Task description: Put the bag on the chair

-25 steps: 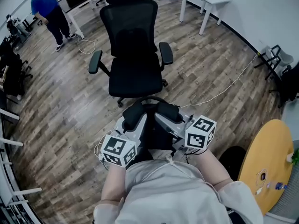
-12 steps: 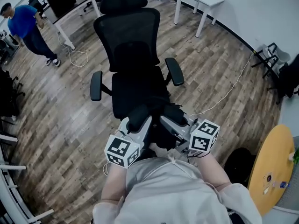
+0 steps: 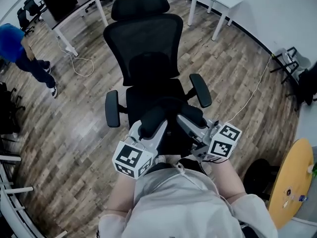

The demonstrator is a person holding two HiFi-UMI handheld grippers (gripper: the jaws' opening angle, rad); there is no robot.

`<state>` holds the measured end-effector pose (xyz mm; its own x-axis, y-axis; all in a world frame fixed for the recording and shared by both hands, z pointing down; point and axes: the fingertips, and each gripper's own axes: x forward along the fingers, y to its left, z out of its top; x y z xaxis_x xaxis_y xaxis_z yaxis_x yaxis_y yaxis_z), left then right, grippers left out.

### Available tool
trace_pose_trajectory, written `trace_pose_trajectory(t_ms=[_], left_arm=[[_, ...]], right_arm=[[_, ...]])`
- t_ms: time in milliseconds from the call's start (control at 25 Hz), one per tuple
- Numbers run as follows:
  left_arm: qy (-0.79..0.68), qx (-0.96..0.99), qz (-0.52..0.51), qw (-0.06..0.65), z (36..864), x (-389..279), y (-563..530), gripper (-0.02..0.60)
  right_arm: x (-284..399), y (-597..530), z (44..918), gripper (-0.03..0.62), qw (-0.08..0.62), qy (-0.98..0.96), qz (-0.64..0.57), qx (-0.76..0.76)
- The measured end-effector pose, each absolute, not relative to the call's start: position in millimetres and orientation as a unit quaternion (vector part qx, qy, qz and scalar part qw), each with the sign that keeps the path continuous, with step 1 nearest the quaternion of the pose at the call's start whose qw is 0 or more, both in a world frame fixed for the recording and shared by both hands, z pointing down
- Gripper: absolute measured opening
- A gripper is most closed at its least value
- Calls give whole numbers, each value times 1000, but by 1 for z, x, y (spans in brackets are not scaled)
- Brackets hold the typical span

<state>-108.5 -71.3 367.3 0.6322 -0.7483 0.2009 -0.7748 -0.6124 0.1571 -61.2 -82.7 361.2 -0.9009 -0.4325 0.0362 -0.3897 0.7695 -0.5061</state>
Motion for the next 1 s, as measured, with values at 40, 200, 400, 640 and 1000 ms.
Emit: trace_pose_trajectory(t_ms=[40, 200, 400, 640, 1000], left_arm=[[-425, 896, 53, 113, 363, -111, -76, 75], [-429, 896, 45, 104, 351, -124, -94, 75], [-439, 892, 43, 100, 350, -134, -115, 75], [-458, 881, 43, 113, 348, -156, -176, 75], [-476, 871, 48, 115, 345, -174, -261, 75]], right_arm=[[-63, -87, 357, 46, 43, 940, -259, -218], [-75, -104, 346, 46, 45, 943, -252, -212], [-84, -127, 346, 46, 48, 943, -258, -205], [-106, -191, 343, 46, 42, 947, -260, -184], [-126, -280, 339, 48, 34, 950, -267, -160]])
